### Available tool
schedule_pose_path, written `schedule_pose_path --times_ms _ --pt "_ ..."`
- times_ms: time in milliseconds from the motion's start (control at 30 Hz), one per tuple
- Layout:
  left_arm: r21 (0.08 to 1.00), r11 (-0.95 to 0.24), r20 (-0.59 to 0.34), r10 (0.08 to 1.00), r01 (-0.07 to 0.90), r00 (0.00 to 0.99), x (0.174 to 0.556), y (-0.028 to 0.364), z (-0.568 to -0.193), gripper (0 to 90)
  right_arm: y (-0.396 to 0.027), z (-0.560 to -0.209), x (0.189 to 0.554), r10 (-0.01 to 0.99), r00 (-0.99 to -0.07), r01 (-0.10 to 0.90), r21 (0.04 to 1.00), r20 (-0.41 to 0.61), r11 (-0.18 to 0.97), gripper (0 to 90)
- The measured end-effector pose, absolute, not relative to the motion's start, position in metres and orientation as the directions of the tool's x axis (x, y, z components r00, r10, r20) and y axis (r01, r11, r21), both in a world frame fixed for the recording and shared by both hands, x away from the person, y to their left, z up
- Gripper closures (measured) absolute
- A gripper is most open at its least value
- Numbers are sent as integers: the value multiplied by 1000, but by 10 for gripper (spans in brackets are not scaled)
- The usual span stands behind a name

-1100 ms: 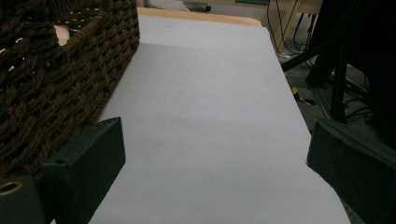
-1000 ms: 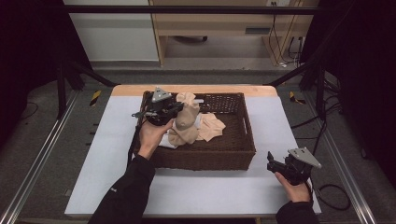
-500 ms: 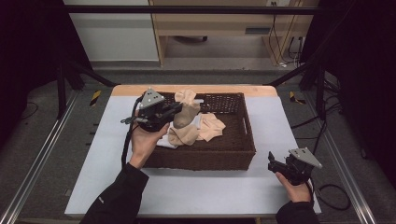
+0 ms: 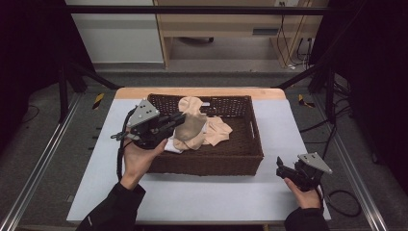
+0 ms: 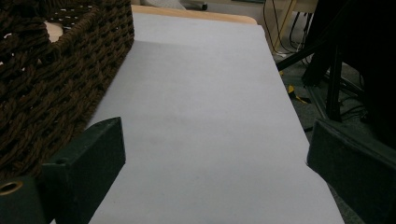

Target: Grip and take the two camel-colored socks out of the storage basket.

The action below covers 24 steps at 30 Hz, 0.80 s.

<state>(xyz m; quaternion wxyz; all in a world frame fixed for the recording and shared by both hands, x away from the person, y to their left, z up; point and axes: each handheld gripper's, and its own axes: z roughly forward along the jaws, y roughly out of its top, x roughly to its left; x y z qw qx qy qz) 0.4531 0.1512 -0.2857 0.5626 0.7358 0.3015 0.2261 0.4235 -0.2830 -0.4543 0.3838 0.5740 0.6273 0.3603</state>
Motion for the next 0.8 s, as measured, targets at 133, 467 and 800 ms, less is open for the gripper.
schedule_pose_path --times_ms 133,467,800 --pt "967 -185 -2 689 178 725 440 157 -284 844 -283 -454 423 997 -45 445 892 -68 81 47" --pt "968 -178 -12 667 175 745 411 170 -292 843 -284 -455 422 997 -43 445 892 -69 81 47" --pt "963 -195 -19 635 184 773 385 176 -314 843 -284 -455 420 997 -40 447 891 -66 77 47"
